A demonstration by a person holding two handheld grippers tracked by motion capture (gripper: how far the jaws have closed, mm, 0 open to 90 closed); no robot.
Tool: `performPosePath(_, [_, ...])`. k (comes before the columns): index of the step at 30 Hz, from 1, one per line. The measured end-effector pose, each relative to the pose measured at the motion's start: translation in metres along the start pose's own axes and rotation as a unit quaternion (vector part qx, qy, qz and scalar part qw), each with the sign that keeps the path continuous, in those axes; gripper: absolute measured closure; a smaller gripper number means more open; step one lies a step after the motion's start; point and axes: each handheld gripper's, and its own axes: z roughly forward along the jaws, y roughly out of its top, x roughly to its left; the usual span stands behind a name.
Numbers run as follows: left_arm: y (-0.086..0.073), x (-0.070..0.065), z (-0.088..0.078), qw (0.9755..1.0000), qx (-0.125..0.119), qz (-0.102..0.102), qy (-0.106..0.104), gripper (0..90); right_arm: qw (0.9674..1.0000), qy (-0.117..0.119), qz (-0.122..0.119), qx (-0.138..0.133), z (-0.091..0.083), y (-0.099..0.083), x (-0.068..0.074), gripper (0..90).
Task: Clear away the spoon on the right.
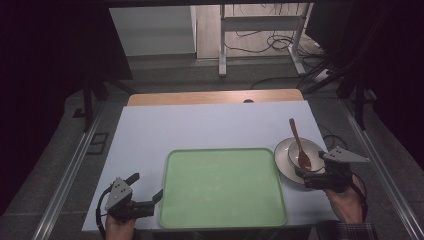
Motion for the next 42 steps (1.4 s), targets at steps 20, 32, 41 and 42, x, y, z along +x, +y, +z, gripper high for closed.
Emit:
performPosePath(20, [0.0, 0.0, 0.001, 1.0, 0.0, 0.0, -0.008, 1.4, 0.9996, -0.011, -0.007, 0.023, 0.019, 0.018, -0.009, 0.0])
performPosePath(32, [0.0, 0.0, 0.001, 1.0, 0.001, -0.001, -0.008, 1.4, 0.999, -0.016, 0.016, 0.039, 0.035, 0.032, -0.025, 0.0])
performPosePath(41, [0.0, 0.0, 0.002, 1.0, 0.003, 0.0, -0.009, 1.4, 0.9958, -0.029, 0.025, 0.083, 0.054, 0.041, -0.034, 0.0])
performPosePath(42, [0.0, -0.001, 0.002, 1.0, 0.003, 0.001, -0.009, 1.4, 0.9955, -0.024, 0.027, 0.087, 0.056, 0.042, -0.035, 0.0])
